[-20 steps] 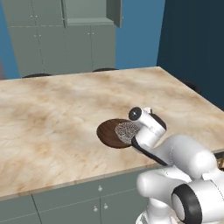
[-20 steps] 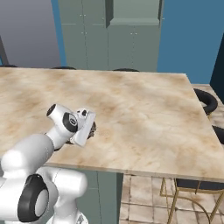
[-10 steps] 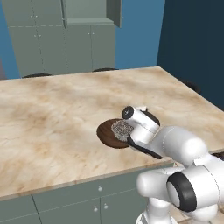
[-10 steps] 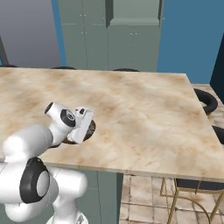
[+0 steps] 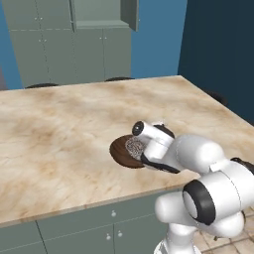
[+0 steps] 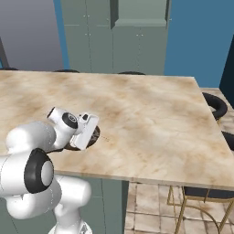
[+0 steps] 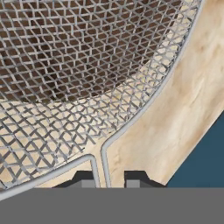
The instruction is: Open the cabinet and setup a tea strainer by placing it in the bowl upright.
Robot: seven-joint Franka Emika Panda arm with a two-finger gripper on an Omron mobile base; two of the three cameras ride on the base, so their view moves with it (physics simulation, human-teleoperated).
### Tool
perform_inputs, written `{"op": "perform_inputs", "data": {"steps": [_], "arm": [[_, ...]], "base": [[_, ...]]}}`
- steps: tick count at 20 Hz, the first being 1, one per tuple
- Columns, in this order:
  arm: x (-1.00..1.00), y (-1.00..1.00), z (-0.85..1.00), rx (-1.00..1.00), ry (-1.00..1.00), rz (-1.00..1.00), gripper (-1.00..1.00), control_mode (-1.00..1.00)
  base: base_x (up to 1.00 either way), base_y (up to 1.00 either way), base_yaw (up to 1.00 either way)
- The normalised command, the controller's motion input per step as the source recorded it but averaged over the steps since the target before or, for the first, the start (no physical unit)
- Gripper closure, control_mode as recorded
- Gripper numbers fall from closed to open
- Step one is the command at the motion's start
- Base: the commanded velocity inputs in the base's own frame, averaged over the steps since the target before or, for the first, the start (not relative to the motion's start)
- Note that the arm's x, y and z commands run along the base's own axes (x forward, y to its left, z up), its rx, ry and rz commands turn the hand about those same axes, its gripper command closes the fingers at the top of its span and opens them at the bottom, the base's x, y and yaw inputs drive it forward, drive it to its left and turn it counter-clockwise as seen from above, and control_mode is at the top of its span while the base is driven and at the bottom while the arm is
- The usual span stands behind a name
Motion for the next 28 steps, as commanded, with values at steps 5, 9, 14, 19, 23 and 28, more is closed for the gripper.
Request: {"op": "perform_inputs", "data": {"steps": [5, 9, 14, 19, 23, 28], "arm": [[0.02, 0.01, -0.09, -0.05, -0.02, -0.04, 1.00, -1.00], [0.01, 0.14, -0.01, -0.02, 0.00, -0.01, 1.00, -1.00], [0.00, 0.22, 0.00, 0.00, 0.00, 0.00, 1.00, -1.00], [0.05, 0.07, 0.00, 0.00, 0.00, 0.00, 1.00, -1.00], [0.34, 0.00, 0.00, 0.00, 0.00, 0.00, 1.00, -1.00], [0.13, 0.00, 0.00, 0.00, 0.00, 0.00, 1.00, -1.00]], "base": [[0.00, 0.00, 0.00], [0.00, 0.00, 0.00], [0.00, 0.00, 0.00], [0.00, 0.00, 0.00], [0.00, 0.00, 0.00], [0.00, 0.00, 0.00]]}}
